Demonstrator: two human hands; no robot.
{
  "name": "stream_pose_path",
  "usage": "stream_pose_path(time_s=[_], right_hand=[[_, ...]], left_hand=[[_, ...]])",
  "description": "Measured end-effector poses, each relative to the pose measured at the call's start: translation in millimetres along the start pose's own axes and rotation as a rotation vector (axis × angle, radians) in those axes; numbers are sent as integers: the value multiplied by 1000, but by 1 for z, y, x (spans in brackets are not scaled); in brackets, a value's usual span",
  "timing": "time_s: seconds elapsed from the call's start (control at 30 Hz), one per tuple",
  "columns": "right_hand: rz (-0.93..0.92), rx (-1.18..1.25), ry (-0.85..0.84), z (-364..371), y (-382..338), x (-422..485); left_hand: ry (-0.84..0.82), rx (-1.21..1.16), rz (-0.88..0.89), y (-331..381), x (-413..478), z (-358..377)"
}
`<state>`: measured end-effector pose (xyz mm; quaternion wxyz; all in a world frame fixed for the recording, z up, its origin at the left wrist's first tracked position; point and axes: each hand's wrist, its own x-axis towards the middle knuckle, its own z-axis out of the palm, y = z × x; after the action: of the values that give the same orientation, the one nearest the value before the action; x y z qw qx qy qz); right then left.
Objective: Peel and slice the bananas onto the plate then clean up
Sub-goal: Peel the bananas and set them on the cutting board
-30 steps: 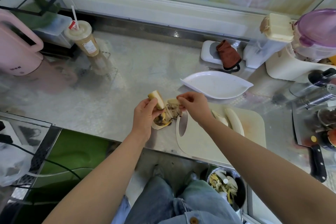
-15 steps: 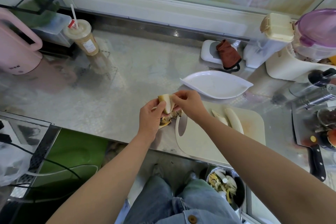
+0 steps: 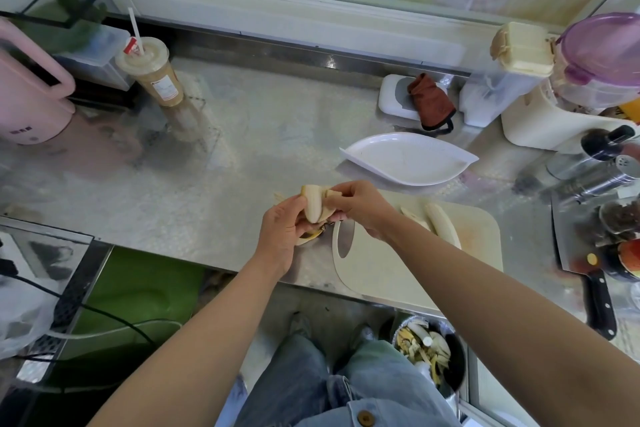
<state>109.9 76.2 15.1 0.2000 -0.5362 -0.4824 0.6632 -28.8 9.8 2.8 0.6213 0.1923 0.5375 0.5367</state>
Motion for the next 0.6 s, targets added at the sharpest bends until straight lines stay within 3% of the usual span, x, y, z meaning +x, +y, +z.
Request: stream_pose_path(time_s=[0.17,0.27,0.37,0.47,0.6], right_hand=[[-8,123,59,2,5,3],[-24,33,108,3,8,2],[-63,-67,232,7,10,5],[-73,-10,168,3,9,4],[-67,-5,91,-1,8,2]], left_hand=[[-8,-123,-43,2,3,2],[-2,143,7,-1,4,1],[109,403,111,-3,2,8],[175,360,131,-1,6,6],[138,365,136,-1,8,1]])
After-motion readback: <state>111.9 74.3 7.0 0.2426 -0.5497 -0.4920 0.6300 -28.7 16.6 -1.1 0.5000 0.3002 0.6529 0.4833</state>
